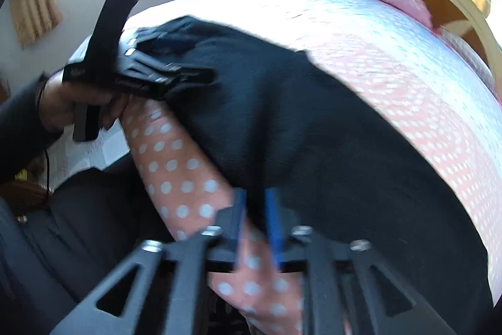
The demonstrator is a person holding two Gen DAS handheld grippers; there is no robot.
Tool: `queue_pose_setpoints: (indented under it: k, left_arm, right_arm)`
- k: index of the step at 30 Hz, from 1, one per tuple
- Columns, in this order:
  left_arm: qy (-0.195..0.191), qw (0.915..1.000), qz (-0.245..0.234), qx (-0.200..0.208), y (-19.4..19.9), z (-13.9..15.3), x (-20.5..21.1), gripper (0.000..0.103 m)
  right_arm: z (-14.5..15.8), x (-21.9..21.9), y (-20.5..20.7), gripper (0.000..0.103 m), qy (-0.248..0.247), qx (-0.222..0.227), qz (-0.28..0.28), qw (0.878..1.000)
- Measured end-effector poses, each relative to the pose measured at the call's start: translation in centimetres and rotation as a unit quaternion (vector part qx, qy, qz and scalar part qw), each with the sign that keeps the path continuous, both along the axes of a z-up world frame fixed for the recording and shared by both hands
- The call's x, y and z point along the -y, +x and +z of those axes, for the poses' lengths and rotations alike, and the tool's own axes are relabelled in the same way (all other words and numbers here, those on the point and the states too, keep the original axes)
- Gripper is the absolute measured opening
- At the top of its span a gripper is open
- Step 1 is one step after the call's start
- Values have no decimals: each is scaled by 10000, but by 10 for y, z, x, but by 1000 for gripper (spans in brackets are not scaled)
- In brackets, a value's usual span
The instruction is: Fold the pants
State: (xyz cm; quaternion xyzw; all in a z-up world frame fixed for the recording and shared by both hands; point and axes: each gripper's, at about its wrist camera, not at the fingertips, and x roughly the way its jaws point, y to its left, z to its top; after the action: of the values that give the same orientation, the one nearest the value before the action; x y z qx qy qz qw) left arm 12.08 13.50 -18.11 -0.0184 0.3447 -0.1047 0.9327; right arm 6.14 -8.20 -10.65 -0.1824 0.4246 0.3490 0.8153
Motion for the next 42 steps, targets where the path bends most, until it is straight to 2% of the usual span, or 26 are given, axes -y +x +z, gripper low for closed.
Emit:
queue_pose_setpoints:
  k: [3,4,6,7,9,10,11,13,16,20,23,26,27,28,30,32,34,38,40,42]
  left_arm:
    - [-432,9990,-84,119,-5,12,4,103]
    - [-438,9988,-134,190,-7,14,8,103]
    - [-238,9992,-272,189,-9,14,19,103]
    - [-15,9994,-335,72,-6,8,27,103]
    - [328,9989,-308,-127,-3,-6,35,103]
    - [431,9986,-294,15,-6,-4,39,103]
    - [488,9984,-296,-40,-5,-2,41,103]
    - [453,9984,-311,-150,-4,4,42,103]
    - [324,9993,-173,-40,-4,19,45,103]
    - [221,9996,-133,142,-3,34,60,103]
    - [121,9999,-74,99,1,36,72,103]
    - [-266,9996,28,-42,6,34,77,103]
    - [-344,9994,17,-82,7,33,79,103]
    - [-352,9993,36,-92,7,32,81,103]
    - [-282,9995,34,-105,6,28,86,103]
    - [-221,9997,21,-122,5,24,90,103]
    - [-74,9999,20,-154,3,19,92,103]
    - [46,9997,78,-211,4,13,91,103]
    - [29,9997,101,-235,4,11,89,103]
    - [31,9996,127,-256,5,10,87,103]
  right_arm:
    - [21,48,1,33,419,107,-462,9980]
    - [24,63,2,33,485,112,-620,9968]
    - [24,89,4,33,585,18,-909,9941]
    - [19,102,6,33,606,-104,-1064,9924]
    - [-2,123,16,33,384,-375,-1445,9881]
    - [-14,132,20,33,208,-428,-1584,9862]
    - [-13,141,18,33,526,-363,-1553,9858]
    - [-7,150,18,33,755,-411,-1679,9820]
    - [15,169,8,39,1089,31,-1860,9765]
    - [31,219,0,40,1174,219,-2402,9634]
    - [37,273,-7,40,1246,312,-3012,9449]
    - [39,344,-22,40,1475,337,-3843,9107]
    - [37,374,-29,40,1646,309,-4224,8908]
    - [34,409,-37,40,1847,246,-4705,8625]
    - [23,458,-52,40,2104,61,-5417,8138]
    - [13,492,-64,40,2286,-121,-5750,7854]
    - [5,512,-70,40,2456,-271,-5848,7727]
    - [-13,523,-70,40,2940,-567,-5762,7605]
    - [-22,523,-67,40,3105,-677,-5628,7630]
    - [-28,516,-59,40,2975,-763,-5648,7659]
